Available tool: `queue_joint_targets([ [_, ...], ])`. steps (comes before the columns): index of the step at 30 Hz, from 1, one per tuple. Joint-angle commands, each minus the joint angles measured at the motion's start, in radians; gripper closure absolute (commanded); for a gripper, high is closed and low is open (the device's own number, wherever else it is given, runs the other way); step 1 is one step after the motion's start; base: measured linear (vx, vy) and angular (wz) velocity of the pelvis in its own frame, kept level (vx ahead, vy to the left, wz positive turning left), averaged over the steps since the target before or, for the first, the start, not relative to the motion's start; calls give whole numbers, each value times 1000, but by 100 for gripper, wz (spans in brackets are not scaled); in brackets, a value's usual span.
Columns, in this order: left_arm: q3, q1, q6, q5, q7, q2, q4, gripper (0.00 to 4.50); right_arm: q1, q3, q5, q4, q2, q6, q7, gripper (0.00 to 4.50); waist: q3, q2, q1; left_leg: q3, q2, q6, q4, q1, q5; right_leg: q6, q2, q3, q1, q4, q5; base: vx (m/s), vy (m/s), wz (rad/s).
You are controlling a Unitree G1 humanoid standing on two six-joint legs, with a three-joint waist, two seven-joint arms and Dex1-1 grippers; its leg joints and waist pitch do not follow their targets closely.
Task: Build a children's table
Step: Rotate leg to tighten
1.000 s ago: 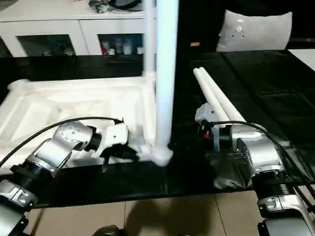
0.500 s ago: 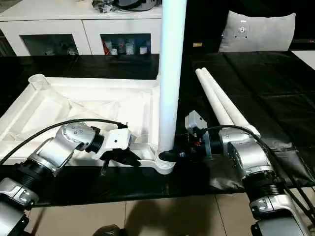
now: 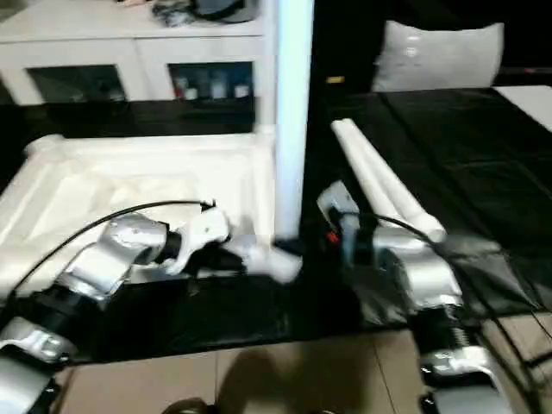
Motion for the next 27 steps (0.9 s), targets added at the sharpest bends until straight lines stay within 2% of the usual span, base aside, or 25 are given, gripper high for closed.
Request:
queue_joint_targets([
  [1,28,-16,75,-17,118,-86,-49,450,-15,19,-35,61,76,57,-158,252,-61,-12,1,-30,44,1,-81,19,-363,-92,-71,31,37,-95,-603,0,0,0],
  [2,38,-24,103,-8,175,-121,-43,450,-29,2,-47,85,111,65,-242,252,-60,-14,-14,-30,42,-2,-82,15,-370,-86,-68,29,37,-99,-599,0,0,0],
  [3,43,-28,119,-3,207,-141,-39,450,-36,-8,-52,99,131,70,-290,252,-62,-12,-23,-30,40,-2,-80,19,-373,-83,-67,28,36,-101,-598,0,0,0],
  [5,56,-46,113,10,297,-197,-1,450,-57,-14,-66,161,171,-23,-361,252,-63,-13,-34,-28,34,10,-75,20,-382,-78,-66,25,32,-108,-606,0,0,0],
  [7,57,-52,104,19,332,-222,14,450,-62,-10,-70,180,189,-63,-366,252,-64,-13,-39,-25,31,24,-72,22,-382,-68,-64,22,29,-116,-612,0,0,0],
  [9,48,-53,100,29,337,-232,12,450,-62,-28,-46,178,210,-81,-355,197,-65,-11,-35,-25,33,42,-75,18,-371,-66,-62,25,32,-113,-590,0,0,0],
  [14,21,-38,90,38,305,-203,-24,450,-40,-46,-28,131,202,-110,-307,141,-67,-10,-30,-26,40,49,-82,13,-348,-92,-62,31,37,-102,-523,0,0,0],
  [17,3,-28,35,47,258,-157,-13,450,-19,-44,-8,103,144,-148,-213,128,-69,-11,-25,-24,42,57,-83,10,-338,-105,-64,36,39,-97,-486,0,0,0],
  [18,-7,-23,7,52,228,-130,-5,450,-7,-35,-7,90,98,-175,-145,116,-70,-10,-22,-24,43,60,-83,9,-329,-110,-64,36,41,-95,-470,0,0,0],
  [20,-13,-18,-24,50,192,-104,-2,450,7,-30,-4,69,51,-178,-77,96,-72,-10,-16,-23,45,69,-81,8,-309,-121,-63,39,42,-90,-431,0,0,0],
  [21,-19,-15,-43,49,168,-87,-2,450,14,-32,2,56,24,-172,-38,90,-72,-3,-12,-21,46,73,-81,6,-296,-130,-61,41,44,-87,-397,0,0,0],
  [24,-35,-9,-87,46,107,-44,1,450,23,-39,17,32,-33,-160,35,68,-75,-4,1,-20,50,80,-80,5,-270,-164,-62,43,45,-75,-335,0,0,0],
  [27,-47,-8,-116,41,58,-10,6,450,29,-31,18,13,-80,-162,98,47,-74,-2,7,-21,52,74,-80,7,-280,-179,-63,42,46,-73,-331,0,0,0],
])
